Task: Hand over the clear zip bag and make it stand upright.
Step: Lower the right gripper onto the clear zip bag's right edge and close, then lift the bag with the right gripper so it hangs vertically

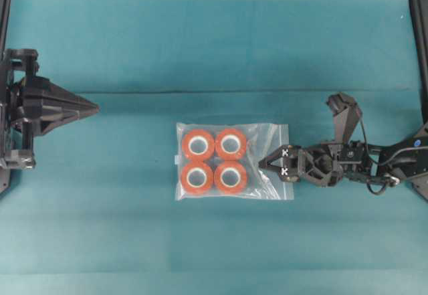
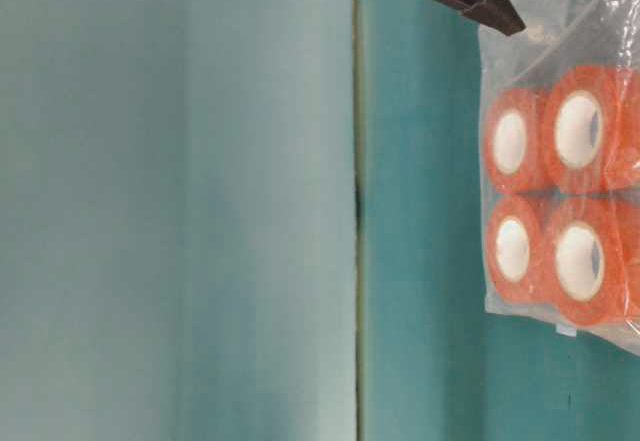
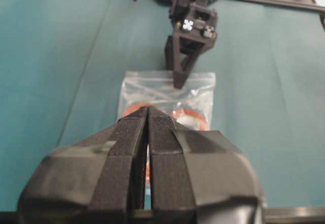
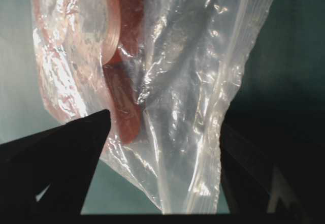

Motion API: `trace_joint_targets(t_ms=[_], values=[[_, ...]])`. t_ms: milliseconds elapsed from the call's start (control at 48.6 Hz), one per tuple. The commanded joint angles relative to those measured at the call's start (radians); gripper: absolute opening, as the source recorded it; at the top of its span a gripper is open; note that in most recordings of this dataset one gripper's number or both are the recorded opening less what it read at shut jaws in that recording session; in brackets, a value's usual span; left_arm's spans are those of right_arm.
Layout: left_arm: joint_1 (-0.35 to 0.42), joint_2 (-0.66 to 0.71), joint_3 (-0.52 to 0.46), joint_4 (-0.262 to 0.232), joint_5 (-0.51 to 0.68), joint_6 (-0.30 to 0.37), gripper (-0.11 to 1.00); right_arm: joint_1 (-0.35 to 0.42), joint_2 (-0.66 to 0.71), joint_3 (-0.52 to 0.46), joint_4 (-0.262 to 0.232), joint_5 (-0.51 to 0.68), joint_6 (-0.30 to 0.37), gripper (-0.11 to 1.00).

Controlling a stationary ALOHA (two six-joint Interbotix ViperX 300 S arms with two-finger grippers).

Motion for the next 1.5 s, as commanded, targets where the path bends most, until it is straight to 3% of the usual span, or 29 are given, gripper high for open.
trace_joint_targets(t_ms=[0,185,412,556,823,988,1091,1276,1482], values=[[0.003,0.006,-0.018,0.002,-0.003,0.002,-0.01,0.009,0.003,-0.005,-0.005,-0.014,0.000,0.90],[0.003,0.006,-0.018,0.002,-0.003,0.002,-0.01,-0.008,0.002,0.006,-0.002,0.028,0.002,0.76],[0.003,0.006,-0.018,0.003,-0.003,0.002,-0.01,-0.046,-0.008,0.028,-0.002,0.078,-0.005,0.25],[0.003,0.002,-0.018,0.002,-0.003,0.002,-0.01,-0.058,-0.009,0.032,-0.002,0.077,-0.015,0.03],[0.003,0.000,-0.018,0.002,-0.003,0.002,-0.01,-0.078,-0.032,0.003,-0.008,0.086,-0.051,0.03],[0.005,-0.002,-0.018,0.002,-0.003,0.002,-0.01,-0.107,-0.098,-0.046,-0.057,0.178,-0.115,0.03],[0.003,-0.005,-0.018,0.002,-0.003,0.000,-0.01,-0.147,-0.161,-0.100,-0.094,0.304,-0.189,0.03],[0.003,0.000,-0.018,0.002,-0.003,-0.002,-0.01,-0.239,-0.250,-0.276,-0.183,0.635,-0.394,0.03],[0.003,0.008,-0.021,0.002,0.009,-0.074,-0.01,-0.288,-0.252,-0.497,-0.206,1.008,-0.611,0.03]])
